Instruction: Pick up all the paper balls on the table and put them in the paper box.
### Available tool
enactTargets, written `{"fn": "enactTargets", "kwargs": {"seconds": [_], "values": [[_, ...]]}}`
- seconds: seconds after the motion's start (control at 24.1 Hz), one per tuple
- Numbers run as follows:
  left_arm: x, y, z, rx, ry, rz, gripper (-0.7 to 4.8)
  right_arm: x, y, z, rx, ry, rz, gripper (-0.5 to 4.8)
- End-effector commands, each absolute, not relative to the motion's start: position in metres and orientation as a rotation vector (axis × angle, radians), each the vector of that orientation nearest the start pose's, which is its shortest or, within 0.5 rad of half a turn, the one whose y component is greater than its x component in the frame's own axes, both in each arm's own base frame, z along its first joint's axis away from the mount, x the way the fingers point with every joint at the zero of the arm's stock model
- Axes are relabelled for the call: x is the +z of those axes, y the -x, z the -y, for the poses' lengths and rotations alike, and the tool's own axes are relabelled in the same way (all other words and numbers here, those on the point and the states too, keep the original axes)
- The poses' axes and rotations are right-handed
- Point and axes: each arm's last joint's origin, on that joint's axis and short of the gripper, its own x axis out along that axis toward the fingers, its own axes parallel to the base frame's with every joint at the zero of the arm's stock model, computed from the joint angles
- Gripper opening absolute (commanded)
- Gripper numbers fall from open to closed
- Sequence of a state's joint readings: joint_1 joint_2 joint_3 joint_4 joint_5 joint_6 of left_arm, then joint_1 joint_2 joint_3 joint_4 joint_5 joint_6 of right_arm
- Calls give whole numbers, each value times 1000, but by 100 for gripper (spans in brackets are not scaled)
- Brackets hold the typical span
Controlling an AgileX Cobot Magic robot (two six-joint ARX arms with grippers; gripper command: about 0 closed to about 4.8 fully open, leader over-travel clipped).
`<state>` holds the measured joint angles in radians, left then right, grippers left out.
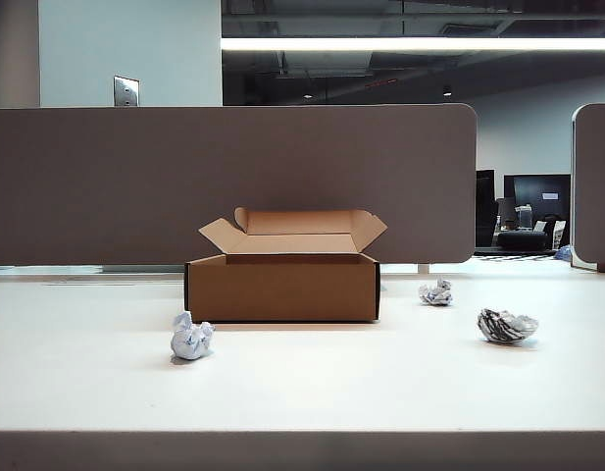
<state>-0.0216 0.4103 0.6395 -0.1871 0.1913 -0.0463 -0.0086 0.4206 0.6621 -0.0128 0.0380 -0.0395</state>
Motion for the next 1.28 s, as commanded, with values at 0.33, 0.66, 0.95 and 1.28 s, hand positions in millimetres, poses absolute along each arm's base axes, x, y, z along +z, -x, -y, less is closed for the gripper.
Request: {"fn": "enactTargets", "kwargs": {"seconds": [0.33, 0.66, 0.95, 1.28], "values": [[325, -147, 31, -457, 80, -177, -5, 361, -181, -6, 106, 33, -310, -5], [303, -182, 69, -632, -29, -346, -5, 319, -236, -31, 240, 166, -542, -5], [269, -210, 92, -660, -107, -498, 94, 278, -272, -50, 283, 157, -687, 264], [253, -217, 111, -673, -207, -519, 165, 244, -294, -59, 326, 97, -792, 374]]}}
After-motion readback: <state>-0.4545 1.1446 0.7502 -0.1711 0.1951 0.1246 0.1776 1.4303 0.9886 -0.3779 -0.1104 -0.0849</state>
